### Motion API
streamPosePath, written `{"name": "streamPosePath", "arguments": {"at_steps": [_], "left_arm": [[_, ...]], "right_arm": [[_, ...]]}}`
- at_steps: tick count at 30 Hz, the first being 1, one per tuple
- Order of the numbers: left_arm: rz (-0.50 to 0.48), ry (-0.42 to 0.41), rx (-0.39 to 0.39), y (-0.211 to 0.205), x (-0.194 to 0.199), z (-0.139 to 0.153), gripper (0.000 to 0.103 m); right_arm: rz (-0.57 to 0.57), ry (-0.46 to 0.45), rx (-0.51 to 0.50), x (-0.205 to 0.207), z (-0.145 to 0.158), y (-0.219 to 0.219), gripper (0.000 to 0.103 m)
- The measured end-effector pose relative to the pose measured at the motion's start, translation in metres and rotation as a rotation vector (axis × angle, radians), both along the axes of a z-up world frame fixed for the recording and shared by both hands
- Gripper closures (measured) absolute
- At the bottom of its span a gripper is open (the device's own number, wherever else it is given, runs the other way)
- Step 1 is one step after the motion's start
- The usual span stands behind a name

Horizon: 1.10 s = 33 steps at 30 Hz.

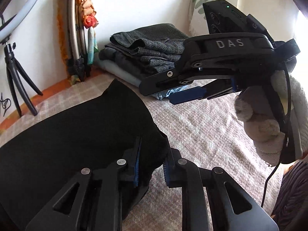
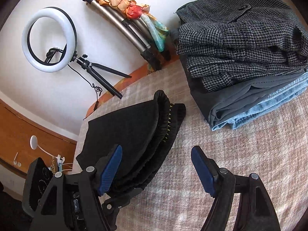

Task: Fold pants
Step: 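Close both grippers on the edge of the folded black pants, then lift the held edge with both grippers, fold it over, and release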

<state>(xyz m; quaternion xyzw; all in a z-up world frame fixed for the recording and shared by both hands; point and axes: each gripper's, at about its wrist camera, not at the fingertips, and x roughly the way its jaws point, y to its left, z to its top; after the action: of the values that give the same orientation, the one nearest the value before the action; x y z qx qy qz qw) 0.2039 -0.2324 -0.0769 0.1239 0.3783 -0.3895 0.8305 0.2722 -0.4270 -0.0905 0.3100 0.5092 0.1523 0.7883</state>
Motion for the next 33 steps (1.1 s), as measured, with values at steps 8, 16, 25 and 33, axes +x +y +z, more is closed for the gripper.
{"name": "streamPosePath", "arguments": {"at_steps": [8,16,25,33], "left_arm": [[-0.004,-0.003,-0.038,0.013,0.002,0.006,0.086],[-0.008,0.002,-0.044,0.021,0.000,0.007,0.087],[-0.042,-0.006,-0.092,0.013,-0.032,0.023,0.087],[-0.122,-0.002,-0.190,-0.024,-0.076,0.056,0.087]], "right_arm": [[-0.029,0.113,0.085,0.038,-0.044,0.018,0.026],[-0.106,0.105,0.205,0.057,-0.058,0.024,0.080],[-0.060,-0.004,0.111,0.030,-0.007,0.015,0.092],[-0.079,-0.049,0.014,-0.018,0.056,-0.030,0.092]]}}
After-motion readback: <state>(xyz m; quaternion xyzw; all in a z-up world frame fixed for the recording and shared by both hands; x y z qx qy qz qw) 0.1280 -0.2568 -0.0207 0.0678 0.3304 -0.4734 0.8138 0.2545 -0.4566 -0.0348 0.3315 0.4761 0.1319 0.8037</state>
